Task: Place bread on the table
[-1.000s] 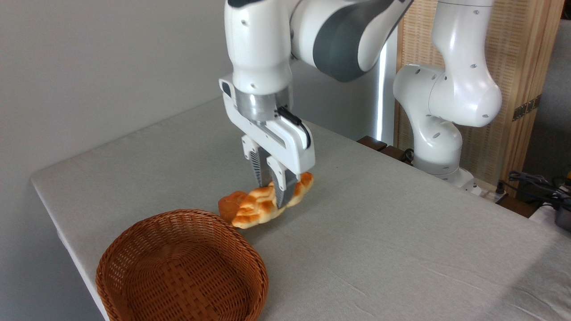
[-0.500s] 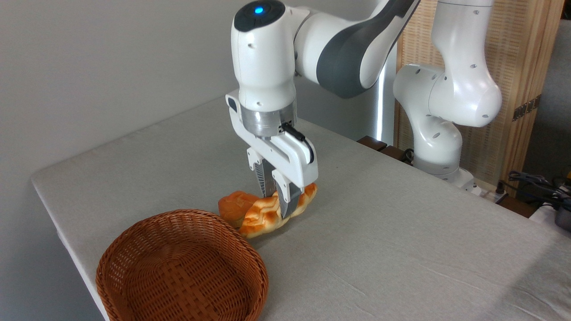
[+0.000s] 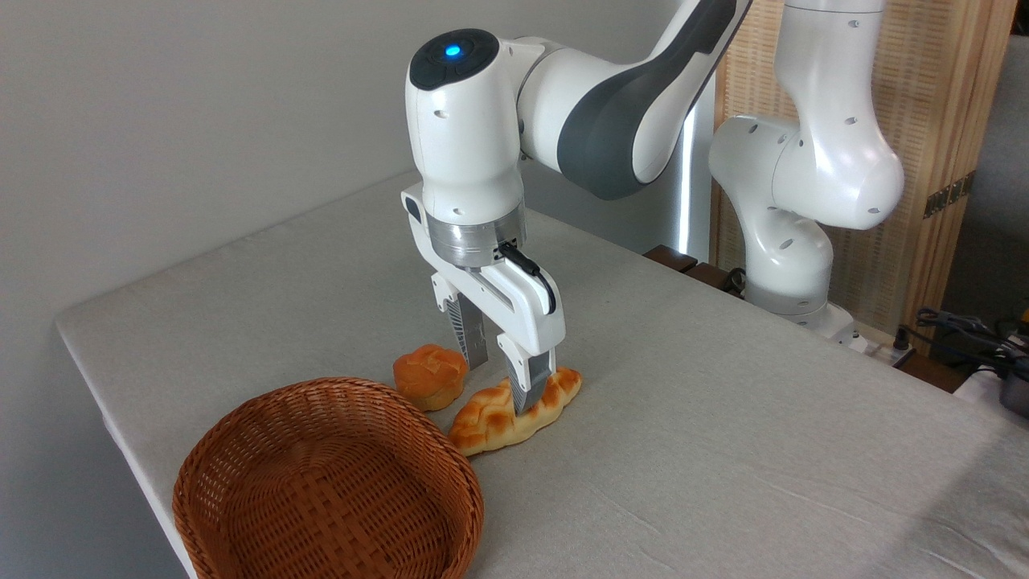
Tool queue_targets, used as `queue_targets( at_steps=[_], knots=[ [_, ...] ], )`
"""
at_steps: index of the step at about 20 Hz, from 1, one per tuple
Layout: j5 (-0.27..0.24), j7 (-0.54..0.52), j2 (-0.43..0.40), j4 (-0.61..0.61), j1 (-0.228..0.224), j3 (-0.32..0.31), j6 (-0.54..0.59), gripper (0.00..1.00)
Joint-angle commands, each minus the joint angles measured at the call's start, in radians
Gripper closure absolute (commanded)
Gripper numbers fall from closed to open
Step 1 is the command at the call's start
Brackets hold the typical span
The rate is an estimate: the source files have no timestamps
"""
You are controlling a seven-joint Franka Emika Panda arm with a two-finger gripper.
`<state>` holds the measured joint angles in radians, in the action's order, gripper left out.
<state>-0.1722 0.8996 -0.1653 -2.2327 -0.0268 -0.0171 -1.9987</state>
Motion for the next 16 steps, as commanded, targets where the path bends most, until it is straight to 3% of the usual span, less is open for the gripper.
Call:
queue_targets(
  at_steps=[1, 5, 10, 13, 16],
  knots=[
    [-0.007, 0.019, -0.008, 0.001, -0.004, -0.003, -0.012, 0.00],
    [0.040, 0.016, -0.019, 0.054, -0.004, -0.003, -0.052, 0.00],
    [0.031, -0.025, 0.006, 0.152, -0.002, -0.014, -0.101, 0.00],
    [0.040, -0.189, 0.093, 0.260, -0.004, 0.000, -0.098, 0.00],
    [0.040, -0.266, 0.171, 0.362, -0.004, 0.031, -0.097, 0.00]
  ],
)
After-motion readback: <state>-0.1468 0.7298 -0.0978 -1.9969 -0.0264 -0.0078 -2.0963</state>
